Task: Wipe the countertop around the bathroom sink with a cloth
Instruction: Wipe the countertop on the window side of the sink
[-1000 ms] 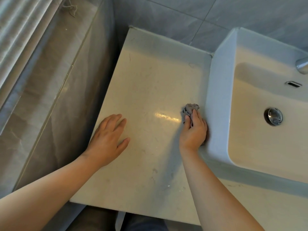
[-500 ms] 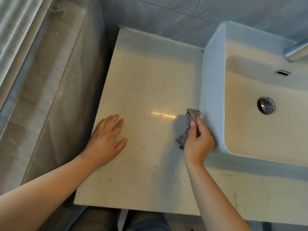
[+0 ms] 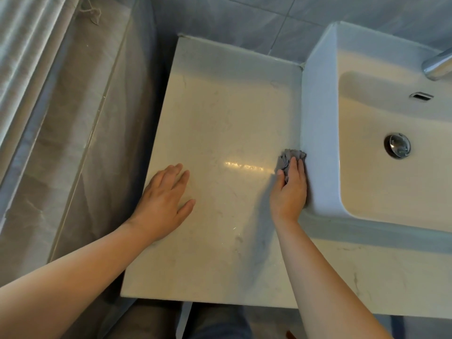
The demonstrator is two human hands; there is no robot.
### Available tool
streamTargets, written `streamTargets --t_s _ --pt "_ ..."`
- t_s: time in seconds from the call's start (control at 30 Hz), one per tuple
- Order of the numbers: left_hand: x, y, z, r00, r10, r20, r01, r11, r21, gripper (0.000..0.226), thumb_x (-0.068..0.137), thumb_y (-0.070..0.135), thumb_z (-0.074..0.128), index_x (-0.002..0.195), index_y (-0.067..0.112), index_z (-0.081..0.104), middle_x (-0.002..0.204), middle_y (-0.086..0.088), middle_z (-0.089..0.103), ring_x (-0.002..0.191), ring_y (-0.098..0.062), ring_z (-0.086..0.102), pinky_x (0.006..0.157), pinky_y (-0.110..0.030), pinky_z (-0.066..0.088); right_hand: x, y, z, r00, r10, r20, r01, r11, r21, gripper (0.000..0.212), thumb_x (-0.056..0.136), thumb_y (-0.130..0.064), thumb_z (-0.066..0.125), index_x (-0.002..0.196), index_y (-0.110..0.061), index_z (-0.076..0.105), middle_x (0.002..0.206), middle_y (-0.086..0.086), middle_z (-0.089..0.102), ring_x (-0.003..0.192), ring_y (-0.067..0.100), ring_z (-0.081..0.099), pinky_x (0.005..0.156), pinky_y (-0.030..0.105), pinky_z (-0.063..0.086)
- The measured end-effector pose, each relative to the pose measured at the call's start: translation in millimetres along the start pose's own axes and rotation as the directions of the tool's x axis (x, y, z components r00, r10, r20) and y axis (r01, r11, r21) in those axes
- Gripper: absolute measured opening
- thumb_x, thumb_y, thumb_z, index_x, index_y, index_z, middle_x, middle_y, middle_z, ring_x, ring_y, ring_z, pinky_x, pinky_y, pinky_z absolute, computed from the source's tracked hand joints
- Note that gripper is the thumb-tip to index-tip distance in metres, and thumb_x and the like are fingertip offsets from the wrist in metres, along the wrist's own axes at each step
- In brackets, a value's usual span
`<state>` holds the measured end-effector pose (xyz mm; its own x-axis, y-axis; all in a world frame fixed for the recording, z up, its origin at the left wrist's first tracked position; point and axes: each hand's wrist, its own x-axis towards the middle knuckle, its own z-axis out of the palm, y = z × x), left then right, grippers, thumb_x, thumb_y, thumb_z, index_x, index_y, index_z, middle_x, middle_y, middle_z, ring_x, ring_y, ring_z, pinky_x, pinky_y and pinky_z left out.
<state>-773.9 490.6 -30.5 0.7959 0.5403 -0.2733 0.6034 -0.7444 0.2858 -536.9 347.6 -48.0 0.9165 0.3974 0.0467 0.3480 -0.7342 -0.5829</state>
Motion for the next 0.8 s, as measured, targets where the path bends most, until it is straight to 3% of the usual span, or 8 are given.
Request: streamTargets --t_s 0.2,0.4,0.53,0.67,0.8 --pt "-2 2 -1 1.000 0.013 -0.018 -0.013 1.000 -0.008 0.076 0.089 0.057 0.019 0.146 0.009 0.027 0.155 -0.012 0.020 0.141 -0.027 0.014 0.116 -0.035 0.008 -14 -4 0 0.992 -0.118 0.036 0.116 0.992 0.043 0.044 0.094 -0.008 0.051 0.138 -0.011 0.047 0.147 0.004 0.042 0.132 0.019 0.039 0.111 0.030 0.030" --pt "-1 4 0 1.000 -0.002 -0.022 0.002 1.000 -0.009 0.078 0.087 0.059 0.015 0.146 0.009 0.028 0.155 -0.011 0.020 0.141 -0.027 0.014 0.115 -0.034 0.006 -66 -14 -3 0.950 -0.261 0.170 0.239 0.961 0.143 0.039 0.087 -0.008 0.063 0.124 -0.018 0.062 0.137 0.001 0.053 0.121 0.015 0.049 0.105 0.024 0.035" --pt "-3 10 -8 0.999 -0.042 -0.018 0.041 0.997 -0.061 0.084 0.083 0.062 0.013 0.146 0.009 0.029 0.156 -0.011 0.019 0.142 -0.028 0.014 0.116 -0.034 0.008 -74 -23 -24 0.932 -0.152 0.328 0.024 0.931 0.363 0.035 0.083 -0.001 0.066 0.114 -0.018 0.068 0.124 -0.009 0.061 0.116 0.002 0.056 0.103 0.017 0.040" --pt "-23 28 -12 0.999 -0.001 -0.052 -0.006 0.992 -0.128 0.073 0.089 0.054 0.025 0.138 0.003 0.043 0.146 -0.015 0.038 0.134 -0.031 0.033 0.112 -0.042 0.030 -71 -10 -56 0.976 -0.069 0.209 -0.032 0.895 0.444 0.035 0.086 -0.001 0.064 0.116 -0.019 0.066 0.121 -0.009 0.063 0.112 -0.005 0.056 0.097 0.012 0.042" --pt "-54 54 -2 0.999 0.005 -0.036 -0.010 0.990 -0.144 0.068 0.089 0.051 0.030 0.135 0.005 0.047 0.139 -0.011 0.046 0.130 -0.026 0.039 0.108 -0.031 0.026 -58 25 -67 0.994 -0.035 0.106 -0.005 0.935 0.354 0.034 0.086 -0.002 0.064 0.119 -0.014 0.065 0.125 -0.002 0.062 0.117 0.007 0.056 0.102 0.026 0.043"
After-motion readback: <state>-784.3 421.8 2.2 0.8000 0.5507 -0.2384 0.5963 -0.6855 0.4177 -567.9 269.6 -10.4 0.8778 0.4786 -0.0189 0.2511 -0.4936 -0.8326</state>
